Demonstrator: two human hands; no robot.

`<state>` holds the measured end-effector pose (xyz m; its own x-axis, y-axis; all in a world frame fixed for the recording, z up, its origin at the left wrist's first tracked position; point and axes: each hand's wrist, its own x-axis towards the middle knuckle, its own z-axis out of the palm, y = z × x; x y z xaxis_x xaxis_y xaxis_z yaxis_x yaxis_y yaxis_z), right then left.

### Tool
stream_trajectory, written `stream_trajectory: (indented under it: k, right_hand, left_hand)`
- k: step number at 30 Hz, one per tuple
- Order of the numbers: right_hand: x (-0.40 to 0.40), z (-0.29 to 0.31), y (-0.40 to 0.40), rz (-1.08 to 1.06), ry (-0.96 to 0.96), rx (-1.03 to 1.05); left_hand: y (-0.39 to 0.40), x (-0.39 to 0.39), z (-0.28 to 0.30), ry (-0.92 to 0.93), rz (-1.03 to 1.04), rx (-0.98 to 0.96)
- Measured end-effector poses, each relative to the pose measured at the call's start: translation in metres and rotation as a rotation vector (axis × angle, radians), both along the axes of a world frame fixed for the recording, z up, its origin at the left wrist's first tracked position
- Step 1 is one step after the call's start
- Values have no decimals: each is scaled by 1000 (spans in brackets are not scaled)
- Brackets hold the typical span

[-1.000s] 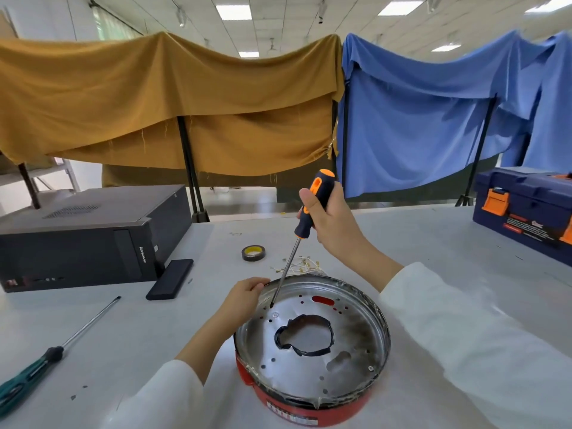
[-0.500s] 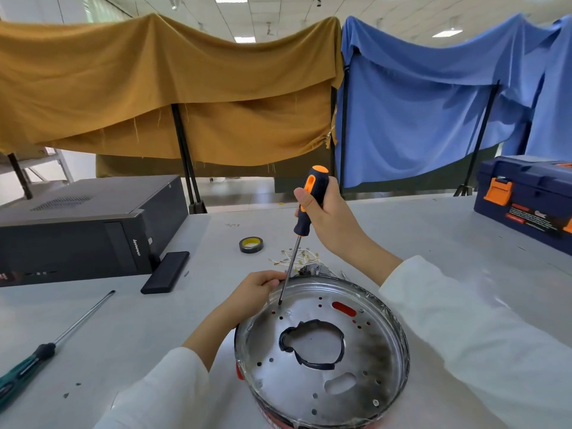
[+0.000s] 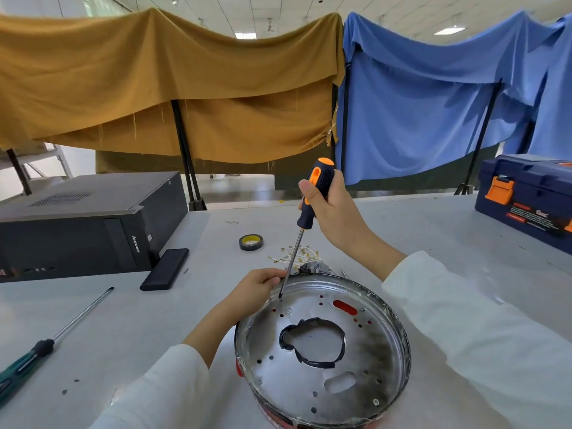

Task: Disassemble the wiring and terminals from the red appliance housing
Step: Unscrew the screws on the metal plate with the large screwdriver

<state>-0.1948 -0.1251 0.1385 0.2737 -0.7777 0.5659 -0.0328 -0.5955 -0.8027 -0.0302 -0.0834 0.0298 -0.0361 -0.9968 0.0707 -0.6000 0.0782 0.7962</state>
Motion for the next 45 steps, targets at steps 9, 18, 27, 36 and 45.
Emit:
stream_trajectory:
  k: [9, 18, 27, 36, 45]
  right_hand:
    - [1, -3, 0, 6, 9, 9]
    - [1, -4, -2, 7, 2, 23]
    - [1, -5, -4, -11, 10, 7]
    - [2, -6, -5, -23, 24, -1]
    - [6, -3, -4, -74, 52, -17]
  left_hand:
    - [-1, 0, -1, 15, 2, 1]
    - [-3, 1, -3, 15, 11, 8]
    - [-4, 2, -4, 16, 13, 5]
    - [-2, 1, -3, 35, -10, -20]
    - [9, 5, 0, 239, -67, 43]
